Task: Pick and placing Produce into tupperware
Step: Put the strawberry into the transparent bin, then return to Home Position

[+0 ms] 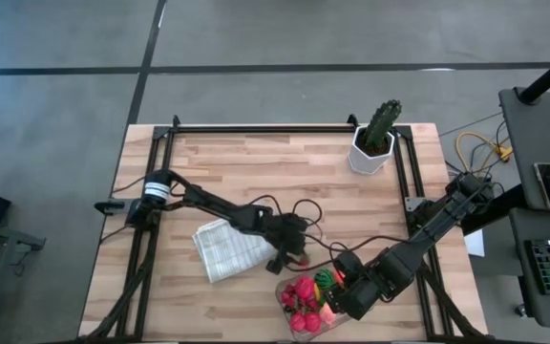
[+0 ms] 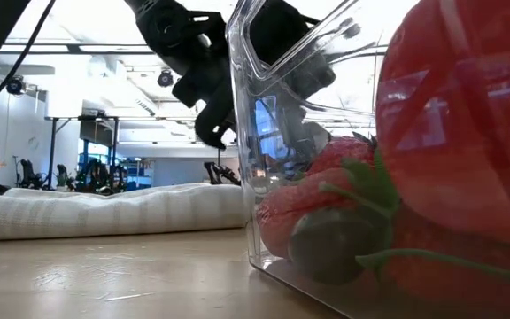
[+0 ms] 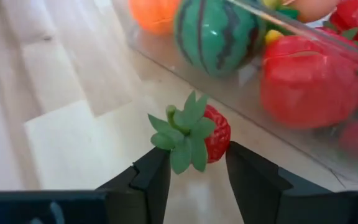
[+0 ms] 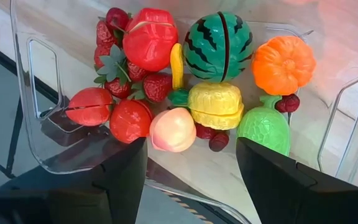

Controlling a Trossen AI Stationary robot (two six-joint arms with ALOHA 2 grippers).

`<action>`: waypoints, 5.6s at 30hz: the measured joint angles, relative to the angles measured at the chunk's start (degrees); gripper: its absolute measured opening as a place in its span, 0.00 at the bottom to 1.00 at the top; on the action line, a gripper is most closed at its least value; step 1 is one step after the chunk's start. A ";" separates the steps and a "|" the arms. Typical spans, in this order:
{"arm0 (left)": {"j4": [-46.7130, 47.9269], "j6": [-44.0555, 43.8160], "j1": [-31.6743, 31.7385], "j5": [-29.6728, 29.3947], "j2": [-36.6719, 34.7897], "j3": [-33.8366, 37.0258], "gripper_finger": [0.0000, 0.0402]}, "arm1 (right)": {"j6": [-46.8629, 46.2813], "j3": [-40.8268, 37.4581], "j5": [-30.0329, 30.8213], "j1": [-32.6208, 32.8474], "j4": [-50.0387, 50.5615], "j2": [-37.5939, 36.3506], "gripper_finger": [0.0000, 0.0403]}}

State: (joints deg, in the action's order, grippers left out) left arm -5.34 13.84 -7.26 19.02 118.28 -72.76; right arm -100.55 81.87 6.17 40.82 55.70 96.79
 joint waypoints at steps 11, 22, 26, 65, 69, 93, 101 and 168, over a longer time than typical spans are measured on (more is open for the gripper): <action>2.77 -0.02 2.18 -1.58 -5.78 0.41 0.34 | 0.00 -0.06 1.42 0.02 0.36 0.00 0.59; 3.87 -6.15 0.18 -1.42 -16.03 0.65 0.34 | -5.34 -0.09 12.41 0.02 5.74 -1.43 0.59; 3.93 -9.06 -2.60 -1.34 -17.40 0.52 0.34 | -9.01 -0.09 18.74 0.04 10.33 -3.16 0.59; -12.02 -51.04 -9.87 -0.58 -18.98 0.91 0.61 | 17.79 1.96 16.71 2.17 -0.79 -6.46 0.59; -11.94 -50.46 -9.86 0.21 -25.18 2.33 0.61 | 15.64 2.40 15.96 1.14 0.74 -7.85 0.59; -16.84 -51.07 -9.67 -17.11 -66.06 39.13 0.61 | 49.15 -46.31 11.99 -8.60 -53.42 -51.71 0.59; -15.06 -46.77 -8.75 -23.35 -82.22 48.96 0.61 | 55.93 -57.30 17.94 -8.59 -54.83 -70.57 0.59; 1.72 -50.72 5.09 -25.33 -107.54 72.37 0.61 | 66.07 -81.33 -1.66 -39.47 -63.17 -87.32 0.59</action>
State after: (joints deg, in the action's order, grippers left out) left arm -3.62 -36.88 -2.17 -6.31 10.74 -0.40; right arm -34.48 0.54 4.51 1.34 -7.47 9.47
